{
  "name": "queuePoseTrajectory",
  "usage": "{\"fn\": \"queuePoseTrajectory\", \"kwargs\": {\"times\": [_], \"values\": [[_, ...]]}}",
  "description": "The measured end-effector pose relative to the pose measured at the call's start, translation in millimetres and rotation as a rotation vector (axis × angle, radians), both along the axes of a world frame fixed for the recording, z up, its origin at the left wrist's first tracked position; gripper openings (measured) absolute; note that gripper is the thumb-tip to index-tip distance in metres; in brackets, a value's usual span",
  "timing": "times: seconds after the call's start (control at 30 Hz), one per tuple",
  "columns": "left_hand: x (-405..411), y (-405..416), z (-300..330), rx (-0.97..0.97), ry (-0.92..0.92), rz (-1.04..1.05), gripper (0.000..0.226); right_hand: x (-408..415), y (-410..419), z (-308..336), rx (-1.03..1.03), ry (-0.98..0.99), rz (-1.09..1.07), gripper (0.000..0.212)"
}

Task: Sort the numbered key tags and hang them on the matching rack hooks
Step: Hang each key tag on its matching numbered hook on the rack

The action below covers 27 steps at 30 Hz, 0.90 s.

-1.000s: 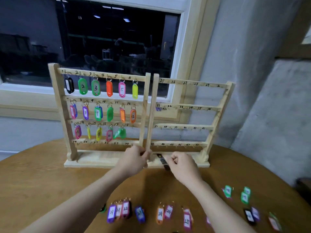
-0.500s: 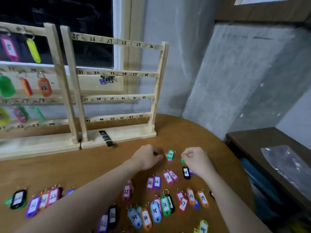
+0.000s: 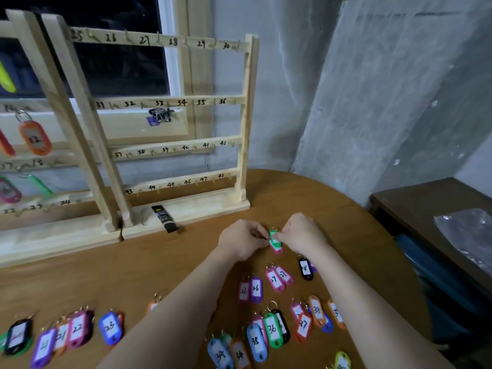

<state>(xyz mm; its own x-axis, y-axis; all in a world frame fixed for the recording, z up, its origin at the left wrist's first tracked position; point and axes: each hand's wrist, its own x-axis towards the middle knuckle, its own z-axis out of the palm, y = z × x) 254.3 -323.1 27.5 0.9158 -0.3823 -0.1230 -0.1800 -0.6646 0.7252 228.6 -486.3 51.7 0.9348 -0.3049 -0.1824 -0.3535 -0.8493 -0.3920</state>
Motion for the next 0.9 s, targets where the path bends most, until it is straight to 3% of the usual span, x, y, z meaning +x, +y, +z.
{"fn": "queuePoseTrajectory", "kwargs": {"times": [0.3,0.53,0.67,0.9], "values": [[8,5,-1,0.008,0.037,-0.079,0.01,1,2,3,0.09,0.047,0.097,0.025],[10,10,-9,-0.018,0.0,-0.11,0.015,10,3,13,-0.001,0.173,0.228,0.031],[9,11,-5,-0.046,0.002,-0.12,0.015,14,0,15,-0.009,0.19,0.286,0.024],[5,15,10,-0.117,0.085,-0.058,0.014,2,5,30,0.003,-0.018,0.329,0.012]]}}
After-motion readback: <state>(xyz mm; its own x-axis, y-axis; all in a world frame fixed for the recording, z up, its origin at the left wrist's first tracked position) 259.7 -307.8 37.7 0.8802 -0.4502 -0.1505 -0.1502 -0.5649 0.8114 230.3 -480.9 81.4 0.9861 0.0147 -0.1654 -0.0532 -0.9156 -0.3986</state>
